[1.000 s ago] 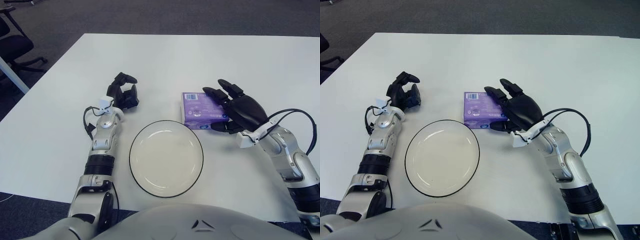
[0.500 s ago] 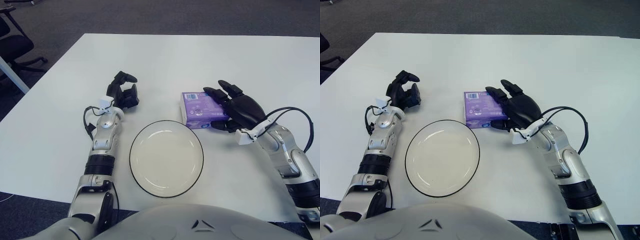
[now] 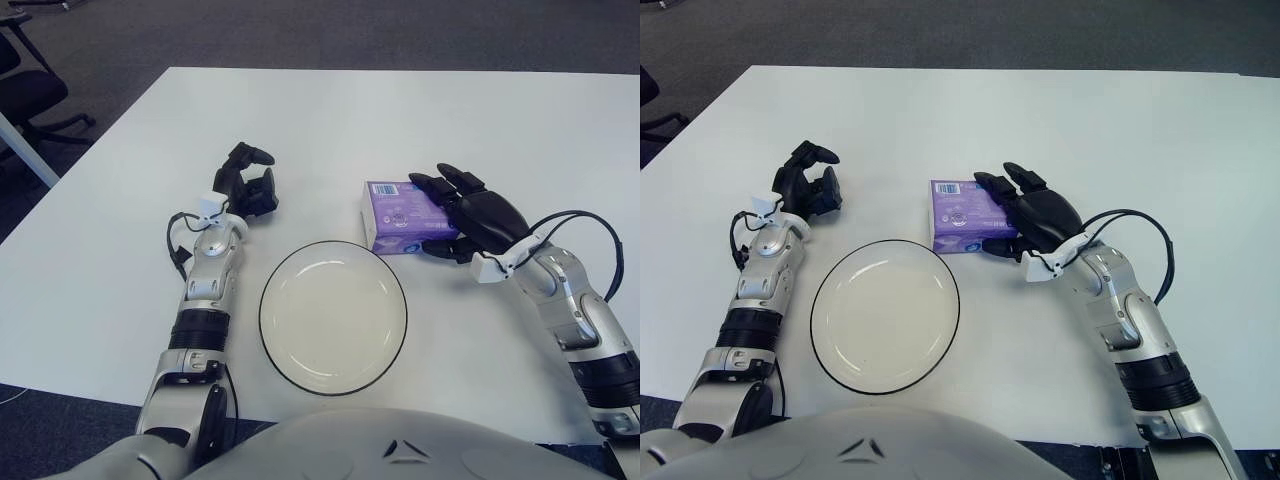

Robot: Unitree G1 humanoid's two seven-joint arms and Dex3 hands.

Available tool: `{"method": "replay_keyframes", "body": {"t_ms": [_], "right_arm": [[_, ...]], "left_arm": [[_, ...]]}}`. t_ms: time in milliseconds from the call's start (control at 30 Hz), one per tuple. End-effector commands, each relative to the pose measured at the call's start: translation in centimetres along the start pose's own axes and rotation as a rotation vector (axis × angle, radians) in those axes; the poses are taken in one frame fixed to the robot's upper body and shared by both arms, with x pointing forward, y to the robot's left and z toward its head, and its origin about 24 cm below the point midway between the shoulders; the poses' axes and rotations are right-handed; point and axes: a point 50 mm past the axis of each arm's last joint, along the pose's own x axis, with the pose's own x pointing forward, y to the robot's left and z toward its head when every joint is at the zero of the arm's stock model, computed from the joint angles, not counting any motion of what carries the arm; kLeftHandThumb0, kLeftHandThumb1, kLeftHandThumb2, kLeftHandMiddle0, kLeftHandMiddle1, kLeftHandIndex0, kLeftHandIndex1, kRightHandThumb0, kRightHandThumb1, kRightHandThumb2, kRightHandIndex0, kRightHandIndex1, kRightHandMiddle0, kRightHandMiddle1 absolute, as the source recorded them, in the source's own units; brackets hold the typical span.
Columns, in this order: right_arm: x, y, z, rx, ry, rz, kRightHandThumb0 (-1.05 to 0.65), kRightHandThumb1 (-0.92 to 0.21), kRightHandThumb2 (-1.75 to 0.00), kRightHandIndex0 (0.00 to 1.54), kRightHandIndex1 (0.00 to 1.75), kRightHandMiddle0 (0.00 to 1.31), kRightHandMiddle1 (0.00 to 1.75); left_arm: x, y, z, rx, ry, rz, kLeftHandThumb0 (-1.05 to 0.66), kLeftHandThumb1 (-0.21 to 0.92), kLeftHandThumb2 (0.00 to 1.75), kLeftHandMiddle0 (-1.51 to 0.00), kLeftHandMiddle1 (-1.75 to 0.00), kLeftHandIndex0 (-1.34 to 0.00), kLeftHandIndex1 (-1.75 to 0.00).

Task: Put the tissue paper into the plate.

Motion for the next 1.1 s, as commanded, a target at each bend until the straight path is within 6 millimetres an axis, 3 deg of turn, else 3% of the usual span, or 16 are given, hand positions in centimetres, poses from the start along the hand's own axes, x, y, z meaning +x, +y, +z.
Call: {"method": "replay_keyframes", "body": {"t_ms": [0, 33, 133, 167, 233, 300, 333, 367, 400, 467, 567, 800, 1067], "right_arm": [[0.1, 0.5, -0.4, -0.018, 0.016, 0.044, -0.95, -0.92, -0.62, 0.05, 0.03, 0.00, 0.58], [0.1, 0.4, -0.4, -0.020, 0.015, 0.032, -0.93, -0.92, -0.60, 0.09, 0.05, 0.00, 0.63], [0.1, 0.3, -0.4, -0.021, 0.020, -0.002, -0.82, -0.91, -0.51, 0.09, 0.58, 0.00, 0.90], [0.1, 0.3, -0.4, -0.021, 0.021, -0.008, -0.78, -0.88, -0.53, 0.09, 0.80, 0.00, 1.04], [0.0, 0.3, -0.5, -0.022, 0.033, -0.022, -0.72, -0.84, -0.56, 0.09, 1.06, 0.00, 1.23], [0.0, 0.2, -0.5, -0.023, 0.040, -0.029, -0.64, -0.74, -0.70, 0.11, 1.43, 0.03, 1.53], [0.0, 0.3, -0.6, -0.023, 0.045, -0.031, -0.62, -0.71, -0.74, 0.11, 1.54, 0.04, 1.61], [0.0, 0.3, -0.8, -0.018, 0.055, -0.042, -0.57, -0.71, -0.77, 0.15, 1.58, 0.10, 1.63], [0.0, 0.3, -0.8, -0.014, 0.062, -0.050, -0.37, -0.56, -0.96, 0.32, 1.61, 0.22, 1.67], [0.0, 0.3, -1.0, -0.006, 0.074, -0.068, -0.19, -0.40, -1.16, 0.49, 1.61, 0.35, 1.71], [-0.1, 0.4, -1.2, 0.015, 0.091, -0.116, -0.06, -0.23, -1.37, 0.68, 1.59, 0.49, 1.73], [-0.2, 0.6, -1.6, 0.081, 0.114, -0.217, 0.00, -0.08, -1.54, 0.84, 1.59, 0.58, 1.75], [-0.2, 0.7, -2.1, 0.041, 0.128, -0.232, 0.00, -0.05, -1.63, 0.80, 1.73, 0.60, 1.74]], "left_arm": [[-3.9, -1.1, -6.1, -0.069, 0.229, 0.027, -0.46, 0.39, 1.22, -1.30, -1.75, -0.55, -1.75], [-3.9, -1.1, -6.1, -0.069, 0.229, 0.027, -0.46, 0.39, 1.22, -1.30, -1.75, -0.55, -1.75], [-3.9, -1.1, -6.0, -0.069, 0.228, 0.027, -0.46, 0.39, 1.22, -1.30, -1.75, -0.55, -1.75], [-3.9, -1.1, -6.0, -0.069, 0.228, 0.027, -0.46, 0.39, 1.22, -1.30, -1.75, -0.55, -1.75], [-3.9, -1.1, -6.0, -0.067, 0.229, 0.026, -0.46, 0.39, 1.22, -1.30, -1.75, -0.55, -1.75], [-3.9, -1.1, -6.0, -0.067, 0.229, 0.026, -0.46, 0.39, 1.22, -1.30, -1.75, -0.55, -1.75], [-3.9, -1.1, -6.0, -0.067, 0.229, 0.025, -0.46, 0.39, 1.22, -1.30, -1.75, -0.55, -1.75], [-3.9, -1.1, -6.0, -0.067, 0.229, 0.025, -0.46, 0.39, 1.22, -1.30, -1.75, -0.55, -1.75], [-3.9, -1.1, -6.0, -0.067, 0.229, 0.025, -0.46, 0.39, 1.22, -1.30, -1.75, -0.55, -1.75], [-3.9, -1.1, -6.0, -0.067, 0.228, 0.025, -0.46, 0.39, 1.22, -1.30, -1.75, -0.55, -1.75], [-3.9, -1.1, -6.0, -0.069, 0.227, 0.025, -0.46, 0.39, 1.22, -1.30, -1.75, -0.55, -1.75], [-3.9, -1.1, -5.9, -0.074, 0.226, 0.029, -0.46, 0.39, 1.22, -1.29, -1.75, -0.55, -1.75], [-3.8, -1.0, -5.9, -0.081, 0.223, 0.027, -0.46, 0.39, 1.22, -1.29, -1.75, -0.55, -1.75]]}}
